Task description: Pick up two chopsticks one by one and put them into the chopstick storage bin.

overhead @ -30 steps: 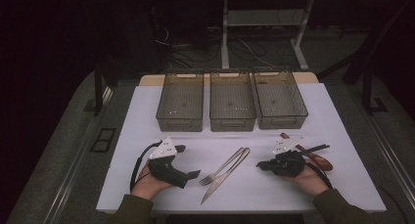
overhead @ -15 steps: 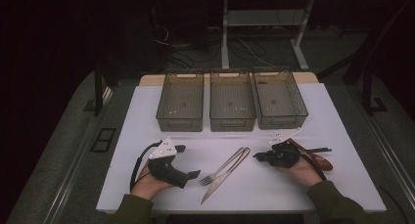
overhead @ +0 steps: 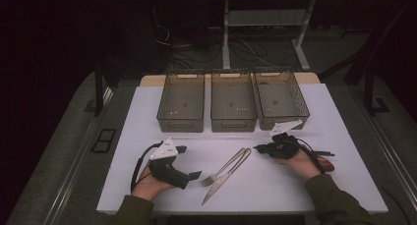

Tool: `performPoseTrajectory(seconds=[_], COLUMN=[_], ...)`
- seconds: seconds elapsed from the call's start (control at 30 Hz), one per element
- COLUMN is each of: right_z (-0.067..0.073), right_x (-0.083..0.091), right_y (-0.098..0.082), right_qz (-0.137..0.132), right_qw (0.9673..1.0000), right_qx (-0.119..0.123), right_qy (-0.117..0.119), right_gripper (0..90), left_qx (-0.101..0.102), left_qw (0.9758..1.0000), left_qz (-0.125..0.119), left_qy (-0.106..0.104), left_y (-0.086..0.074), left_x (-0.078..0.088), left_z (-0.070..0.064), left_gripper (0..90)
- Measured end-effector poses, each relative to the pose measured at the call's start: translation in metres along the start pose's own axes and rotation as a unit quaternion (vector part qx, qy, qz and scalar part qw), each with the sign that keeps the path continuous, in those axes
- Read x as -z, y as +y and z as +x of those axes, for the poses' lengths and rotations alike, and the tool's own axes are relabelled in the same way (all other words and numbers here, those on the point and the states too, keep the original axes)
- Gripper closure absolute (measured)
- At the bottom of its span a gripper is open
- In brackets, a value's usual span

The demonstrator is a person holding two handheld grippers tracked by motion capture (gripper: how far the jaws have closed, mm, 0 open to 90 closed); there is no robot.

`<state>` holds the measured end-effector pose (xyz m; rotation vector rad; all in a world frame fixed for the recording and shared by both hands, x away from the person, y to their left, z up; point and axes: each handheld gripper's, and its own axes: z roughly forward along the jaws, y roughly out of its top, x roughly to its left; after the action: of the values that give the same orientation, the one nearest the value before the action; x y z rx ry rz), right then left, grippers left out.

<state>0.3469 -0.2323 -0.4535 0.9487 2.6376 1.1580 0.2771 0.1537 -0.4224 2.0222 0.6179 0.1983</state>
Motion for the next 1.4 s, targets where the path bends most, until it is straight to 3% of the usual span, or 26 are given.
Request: performPoseTrajectory(seconds=[1.07, 1.17, 1.4], right_z=[-0.028, -0.027, -0.024], right_x=[-0.012, -0.005, 0.028], right_y=[0.017, 0.018, 0.016], right_qz=[-0.007, -0.016, -0.044], right_qw=[0.9990, 0.9989, 0.9979], right_qx=[-0.033, -0.035, -0.046], right_qy=[-0.029, -0.027, -0.013], right_gripper=[88.7, 88.5, 75.5], left_qx=[-0.001, -0.002, -0.001], left_qw=[1.0000, 1.0000, 1.0000], left_qz=[0.005, 0.003, 0.003], left_qy=[-0.003, -0.003, -0.003], left_y=[-0.001, 0.000, -0.001], left_x=[-0.001, -0.001, 0.000], left_z=[0.001, 0.001, 0.001], left_gripper=[0.0, 0.0, 0.0])
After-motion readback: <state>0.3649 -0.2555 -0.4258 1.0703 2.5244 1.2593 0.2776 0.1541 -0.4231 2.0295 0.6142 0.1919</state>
